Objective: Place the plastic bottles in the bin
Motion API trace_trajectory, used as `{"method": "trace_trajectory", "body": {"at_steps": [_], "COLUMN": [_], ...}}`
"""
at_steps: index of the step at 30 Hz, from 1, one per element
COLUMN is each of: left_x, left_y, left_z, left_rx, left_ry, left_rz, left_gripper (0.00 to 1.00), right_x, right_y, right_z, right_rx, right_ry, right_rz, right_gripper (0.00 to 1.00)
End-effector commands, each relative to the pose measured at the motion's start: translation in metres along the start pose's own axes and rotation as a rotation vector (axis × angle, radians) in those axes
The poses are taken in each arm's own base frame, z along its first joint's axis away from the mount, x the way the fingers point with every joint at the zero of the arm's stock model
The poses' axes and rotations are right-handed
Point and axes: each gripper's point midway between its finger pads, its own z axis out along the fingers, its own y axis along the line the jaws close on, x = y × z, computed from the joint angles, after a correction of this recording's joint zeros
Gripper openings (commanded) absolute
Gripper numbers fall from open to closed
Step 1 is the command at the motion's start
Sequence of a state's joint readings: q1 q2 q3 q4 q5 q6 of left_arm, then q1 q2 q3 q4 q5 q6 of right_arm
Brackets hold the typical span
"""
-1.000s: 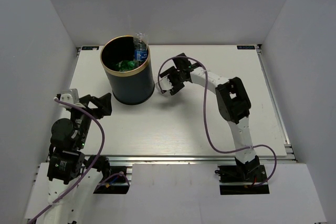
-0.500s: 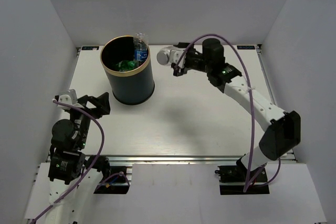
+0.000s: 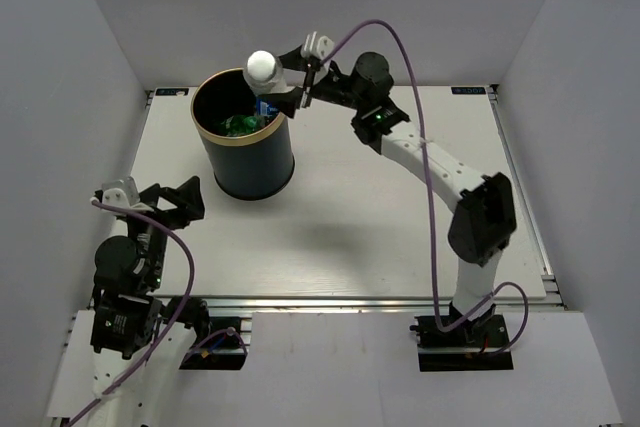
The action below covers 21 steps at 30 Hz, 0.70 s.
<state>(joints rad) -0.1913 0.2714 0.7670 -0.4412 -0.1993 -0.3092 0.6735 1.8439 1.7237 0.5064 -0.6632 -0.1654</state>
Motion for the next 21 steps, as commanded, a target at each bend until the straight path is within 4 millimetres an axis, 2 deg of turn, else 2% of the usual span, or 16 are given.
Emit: {"method": "trace_trajectory", "body": {"at_steps": [1, 2, 3, 6, 7, 8, 13, 16, 18, 20, 21], "left_x": [-0.003, -0.004, -0.004, -0.008, -0.008, -0.008, -0.008, -0.008, -0.008, -0.008, -0.008], "left_y": [0.007, 0.007, 0.007, 0.01, 0.01, 0.01, 0.01, 0.01, 0.01, 0.01, 0.01], "left_z": [-0.002, -0.004, -0.004, -0.006, -0.006, -0.006, -0.006, -0.006, -0.006, -0.006, -0.006], "left_rx": [-0.037, -0.034, -0.034, -0.048, -0.048, -0.048, -0.048, -0.048, -0.048, -0.048, -0.048], "left_ry": [-0.019, -0.028, -0.028, -0.044, -0.044, -0.044, -0.044, -0.044, -0.044, -0.044, -0.044], "left_rz": [-0.015, -0.017, -0.017, -0.019, -0.019, -0.019, -0.019, -0.019, -0.019, -0.019, -0.019], "left_gripper": [0.97, 0.97, 0.97, 0.97, 0.97, 0.97, 0.97, 0.97, 0.97, 0.97, 0.97], "right_x": [-0.042, -0.021, -0.026, -0.005, 0.017, 0.009, 0.047, 0.066, 0.071, 0.078, 0.078], "right_y": [0.008, 0.01, 0.006, 0.002, 0.001, -0.002, -0.009, -0.013, -0.011, -0.015, -0.016], "right_z": [0.031, 0.04, 0.045, 0.066, 0.071, 0.074, 0.082, 0.081, 0.081, 0.079, 0.077], "right_rx": [-0.08, -0.087, -0.08, -0.045, -0.036, -0.028, 0.032, 0.074, 0.078, 0.104, 0.104], "right_ry": [-0.167, -0.147, -0.148, -0.142, -0.12, -0.138, -0.087, -0.046, -0.03, -0.008, -0.007], "right_rz": [0.122, 0.154, 0.168, 0.201, 0.224, 0.229, 0.289, 0.302, 0.301, 0.316, 0.321], "right_gripper": [0.1, 0.11, 0.13, 0.18, 0.19, 0.21, 0.27, 0.43, 0.65, 0.79, 0.89]}}
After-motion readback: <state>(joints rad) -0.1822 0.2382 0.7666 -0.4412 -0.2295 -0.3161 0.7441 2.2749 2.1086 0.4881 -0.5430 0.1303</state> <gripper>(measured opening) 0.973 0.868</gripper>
